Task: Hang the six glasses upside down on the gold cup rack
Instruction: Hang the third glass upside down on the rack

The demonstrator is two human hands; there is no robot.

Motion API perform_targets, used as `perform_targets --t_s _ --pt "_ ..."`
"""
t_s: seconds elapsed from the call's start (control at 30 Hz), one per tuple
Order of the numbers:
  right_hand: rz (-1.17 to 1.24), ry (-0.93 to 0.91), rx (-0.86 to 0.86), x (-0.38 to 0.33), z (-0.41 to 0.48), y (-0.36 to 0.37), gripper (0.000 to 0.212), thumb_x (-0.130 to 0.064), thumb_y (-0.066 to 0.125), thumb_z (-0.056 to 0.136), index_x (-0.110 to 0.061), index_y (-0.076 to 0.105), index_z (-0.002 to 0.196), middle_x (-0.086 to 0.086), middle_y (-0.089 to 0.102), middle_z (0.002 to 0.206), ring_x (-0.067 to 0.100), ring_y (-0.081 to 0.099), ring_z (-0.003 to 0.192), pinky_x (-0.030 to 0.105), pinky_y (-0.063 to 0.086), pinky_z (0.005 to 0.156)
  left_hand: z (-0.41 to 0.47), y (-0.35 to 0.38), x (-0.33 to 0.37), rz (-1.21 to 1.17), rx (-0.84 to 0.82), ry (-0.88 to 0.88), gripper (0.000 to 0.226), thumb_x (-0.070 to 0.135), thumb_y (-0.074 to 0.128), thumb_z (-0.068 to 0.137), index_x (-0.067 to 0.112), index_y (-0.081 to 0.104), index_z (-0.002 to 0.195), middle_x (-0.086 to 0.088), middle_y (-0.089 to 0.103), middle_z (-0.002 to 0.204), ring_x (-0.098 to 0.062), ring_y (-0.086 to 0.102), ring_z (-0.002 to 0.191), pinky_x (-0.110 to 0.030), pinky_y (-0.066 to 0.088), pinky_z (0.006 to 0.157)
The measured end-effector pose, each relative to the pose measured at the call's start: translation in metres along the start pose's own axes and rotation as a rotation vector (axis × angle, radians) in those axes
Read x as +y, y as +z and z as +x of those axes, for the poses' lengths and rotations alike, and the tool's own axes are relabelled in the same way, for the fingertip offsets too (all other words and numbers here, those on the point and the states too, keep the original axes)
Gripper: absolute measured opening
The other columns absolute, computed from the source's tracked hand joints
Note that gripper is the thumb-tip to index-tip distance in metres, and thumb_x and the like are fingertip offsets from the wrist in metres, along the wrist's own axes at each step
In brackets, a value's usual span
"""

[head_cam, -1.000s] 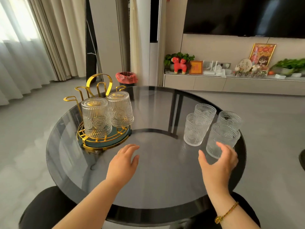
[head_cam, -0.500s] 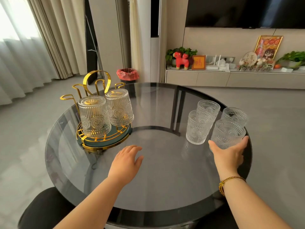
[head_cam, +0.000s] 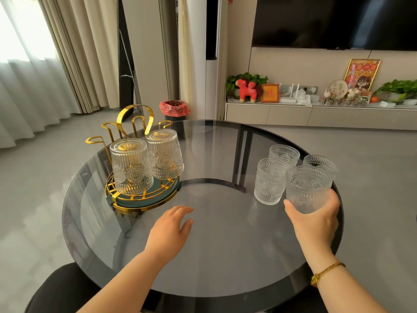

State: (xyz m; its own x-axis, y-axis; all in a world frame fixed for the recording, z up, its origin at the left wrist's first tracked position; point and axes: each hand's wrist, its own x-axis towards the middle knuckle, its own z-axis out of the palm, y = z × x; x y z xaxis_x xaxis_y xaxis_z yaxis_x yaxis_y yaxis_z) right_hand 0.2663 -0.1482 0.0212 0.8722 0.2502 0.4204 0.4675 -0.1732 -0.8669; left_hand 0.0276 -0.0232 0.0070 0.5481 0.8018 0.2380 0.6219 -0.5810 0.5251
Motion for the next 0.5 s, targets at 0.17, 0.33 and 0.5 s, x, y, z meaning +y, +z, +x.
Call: perform_targets --t_s 0.17,0.33,0.5 --pt "0.023 -0.160 -0.145 -0.037 0.003 0.000 0.088 -0.022 0.080 0.056 -0.020 0.030 0.128 0.009 0.041 0.133 0.012 0.038 0.112 0.028 0.035 0.087 -0.001 -0.022 0.014 -0.070 0.197 0.151 0.026 0.019 0.050 0.087 0.019 0.055 0.113 -0.001 0.058 0.120 -0.017 0.050 0.113 -0.024 0.037 0.088" --pt "0.040 -0.184 -0.370 -0.078 0.012 0.010 0.085 -0.022 0.077 0.060 -0.024 0.030 0.131 0.002 0.040 0.134 0.015 0.037 0.119 0.030 0.031 0.092 0.002 -0.065 0.020 -0.122 0.368 0.274 0.025 0.022 0.048 0.082 0.011 0.064 0.097 -0.006 0.068 0.098 -0.012 0.056 0.095 -0.022 0.045 0.078" --pt "0.022 -0.165 -0.534 -0.121 0.023 0.029 0.065 -0.029 0.077 0.057 -0.030 0.038 0.108 -0.016 0.044 0.097 0.005 0.044 0.085 0.024 0.034 0.071 0.005 -0.112 -0.002 -0.101 0.546 0.259 0.031 0.023 0.042 0.080 0.006 0.064 0.092 -0.014 0.067 0.090 -0.017 0.055 0.088 -0.034 0.042 0.078"
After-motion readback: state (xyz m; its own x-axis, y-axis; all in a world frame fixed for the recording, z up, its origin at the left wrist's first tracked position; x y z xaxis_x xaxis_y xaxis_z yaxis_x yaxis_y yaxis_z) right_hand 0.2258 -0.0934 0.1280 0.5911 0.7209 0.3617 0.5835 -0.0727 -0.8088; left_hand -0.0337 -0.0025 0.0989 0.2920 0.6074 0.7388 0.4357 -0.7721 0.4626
